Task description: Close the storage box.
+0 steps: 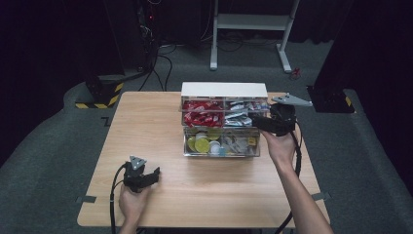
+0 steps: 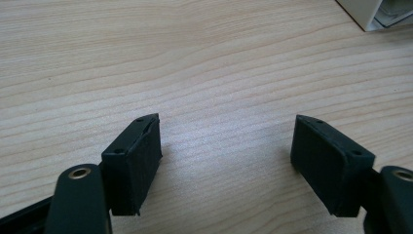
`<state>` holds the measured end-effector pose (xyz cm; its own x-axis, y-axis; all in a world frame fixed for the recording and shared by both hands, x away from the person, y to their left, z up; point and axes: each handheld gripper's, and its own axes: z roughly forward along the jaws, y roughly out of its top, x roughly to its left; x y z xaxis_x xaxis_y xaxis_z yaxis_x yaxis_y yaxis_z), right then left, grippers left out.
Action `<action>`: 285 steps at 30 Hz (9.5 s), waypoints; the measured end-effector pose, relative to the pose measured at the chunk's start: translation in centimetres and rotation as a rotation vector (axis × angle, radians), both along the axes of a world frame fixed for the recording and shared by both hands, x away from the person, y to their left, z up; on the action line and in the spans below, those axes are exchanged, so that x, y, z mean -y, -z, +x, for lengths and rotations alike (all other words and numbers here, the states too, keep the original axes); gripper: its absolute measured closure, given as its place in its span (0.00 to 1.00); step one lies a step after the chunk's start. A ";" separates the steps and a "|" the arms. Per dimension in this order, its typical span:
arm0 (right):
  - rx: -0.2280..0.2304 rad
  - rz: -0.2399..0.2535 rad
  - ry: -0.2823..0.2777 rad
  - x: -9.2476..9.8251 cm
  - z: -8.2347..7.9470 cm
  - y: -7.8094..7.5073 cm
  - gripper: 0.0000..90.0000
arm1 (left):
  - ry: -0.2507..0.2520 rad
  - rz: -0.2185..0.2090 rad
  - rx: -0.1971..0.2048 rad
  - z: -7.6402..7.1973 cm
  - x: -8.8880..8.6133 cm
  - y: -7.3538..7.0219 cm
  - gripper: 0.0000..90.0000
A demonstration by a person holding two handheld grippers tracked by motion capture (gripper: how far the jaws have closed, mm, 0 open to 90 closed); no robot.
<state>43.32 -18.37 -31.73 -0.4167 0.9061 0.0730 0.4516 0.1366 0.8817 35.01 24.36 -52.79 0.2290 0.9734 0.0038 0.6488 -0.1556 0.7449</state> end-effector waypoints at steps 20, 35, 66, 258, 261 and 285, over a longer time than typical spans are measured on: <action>-0.029 0.002 0.013 -0.1 0.5 -0.4 0.31 | -0.020 -0.033 -0.014 0.2 0.2 -0.4 0.32; -0.036 -0.011 0.027 -0.1 0.5 -0.7 0.29 | 0.166 -0.132 0.138 1.3 1.8 -8.4 0.39; -0.044 -0.016 0.040 -0.2 1.0 -2.0 0.28 | 0.370 -0.224 0.244 3.8 6.2 -19.2 0.48; -0.051 -0.014 0.042 0.1 1.4 -1.8 0.34 | 0.163 -0.288 0.128 2.1 -1.9 -9.0 0.96; -0.057 -0.018 0.049 0.0 1.4 -1.9 0.34 | 0.172 -0.261 0.116 2.3 -1.5 -8.5 0.96; -0.058 -0.019 0.062 -0.3 1.2 -1.7 0.32 | 0.103 -0.232 0.047 3.6 -1.0 -3.6 0.95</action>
<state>44.56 -18.06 -30.02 -0.3552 0.9315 0.0776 0.5097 0.1234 0.8514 38.65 25.34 -49.15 0.3319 0.9211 -0.2035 0.6021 -0.0408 0.7974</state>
